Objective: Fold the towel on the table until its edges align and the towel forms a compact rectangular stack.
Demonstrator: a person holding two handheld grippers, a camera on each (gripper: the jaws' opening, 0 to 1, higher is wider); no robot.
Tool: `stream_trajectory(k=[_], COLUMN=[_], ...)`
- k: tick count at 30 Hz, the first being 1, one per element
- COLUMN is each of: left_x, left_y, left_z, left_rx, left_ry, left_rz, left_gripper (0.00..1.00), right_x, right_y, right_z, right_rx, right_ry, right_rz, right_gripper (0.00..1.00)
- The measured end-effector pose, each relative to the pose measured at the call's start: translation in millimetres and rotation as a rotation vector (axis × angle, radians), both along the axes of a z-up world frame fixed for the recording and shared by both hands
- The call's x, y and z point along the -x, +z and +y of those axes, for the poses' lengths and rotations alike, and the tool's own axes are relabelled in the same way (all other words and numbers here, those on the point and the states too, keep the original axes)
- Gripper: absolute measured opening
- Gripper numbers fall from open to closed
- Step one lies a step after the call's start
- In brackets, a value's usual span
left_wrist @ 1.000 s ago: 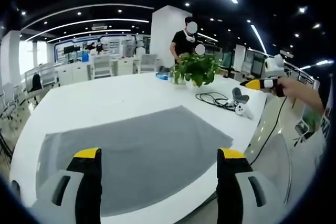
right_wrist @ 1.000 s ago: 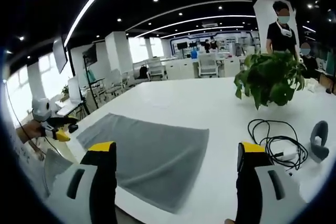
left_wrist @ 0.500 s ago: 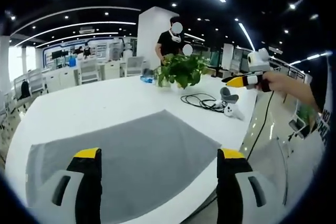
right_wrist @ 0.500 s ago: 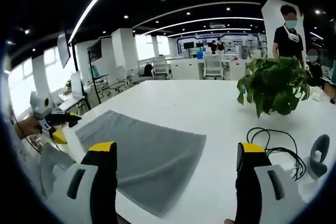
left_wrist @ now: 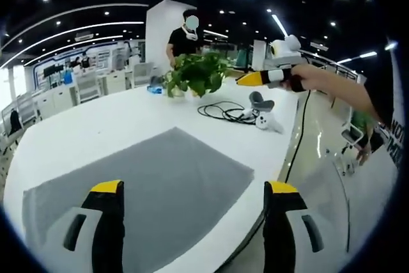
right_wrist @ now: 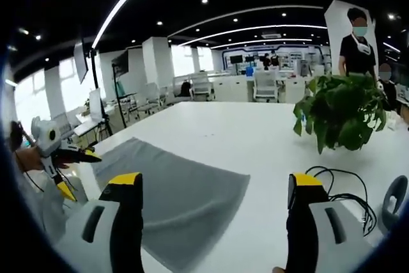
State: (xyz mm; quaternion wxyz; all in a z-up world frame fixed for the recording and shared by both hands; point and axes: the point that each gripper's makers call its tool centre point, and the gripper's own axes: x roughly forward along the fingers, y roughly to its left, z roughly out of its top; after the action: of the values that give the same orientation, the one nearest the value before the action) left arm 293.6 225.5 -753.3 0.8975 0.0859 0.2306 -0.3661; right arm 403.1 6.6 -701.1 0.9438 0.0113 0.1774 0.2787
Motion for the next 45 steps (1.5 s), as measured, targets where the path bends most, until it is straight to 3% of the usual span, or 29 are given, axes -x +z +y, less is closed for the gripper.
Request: stream_trajectory(k=[8, 19, 22, 25, 38, 43, 45], left_x=[-10.4, -20.7, -25.2, -26.7, -20.4, -19.0, -19.0], left_y=[-7.0, -50.8, -59.0, -65.1, -86.5, -92.0, -90.6], left_z=[-34.5, -83.5, -92.8, -102.0, -148.2, -158.4, -165.3], left_rx=[-0.002, -0.11, -0.137, -0.148, -0.148, -0.175, -0.207], left_ry=[-0.089, -0.222, -0.24, -0.267, -0.397, -0.416, -0.46], left_rz=[-0.02, -0.002, -0.013, -0.019, -0.036, -0.064, -0.137], left_gripper=[0.91, 0.85, 0.81, 0.8, 0.72, 0.67, 0.64], right_x=[-17.6, -40.2, -51.2, -61.8, -93.9, -101.6, -103.5], right_y=[-16.0, -34.6, -31.0, -32.4, -56.1, -68.0, -70.8], right_z=[-4.3, -7.3, -5.6, -5.3, 5.3, 5.2, 6.3], right_rx=[0.01, -0.004, -0.071, -0.076, -0.011, -0.002, -0.011], right_ry=[0.012, 0.011, -0.007, -0.014, 0.025, 0.024, 0.024], right_rz=[0.009, 0.038, 0.019, 0.012, 0.05, 0.069, 0.072], right_gripper=[0.93, 0.91, 0.9, 0.9, 0.88, 0.87, 0.86])
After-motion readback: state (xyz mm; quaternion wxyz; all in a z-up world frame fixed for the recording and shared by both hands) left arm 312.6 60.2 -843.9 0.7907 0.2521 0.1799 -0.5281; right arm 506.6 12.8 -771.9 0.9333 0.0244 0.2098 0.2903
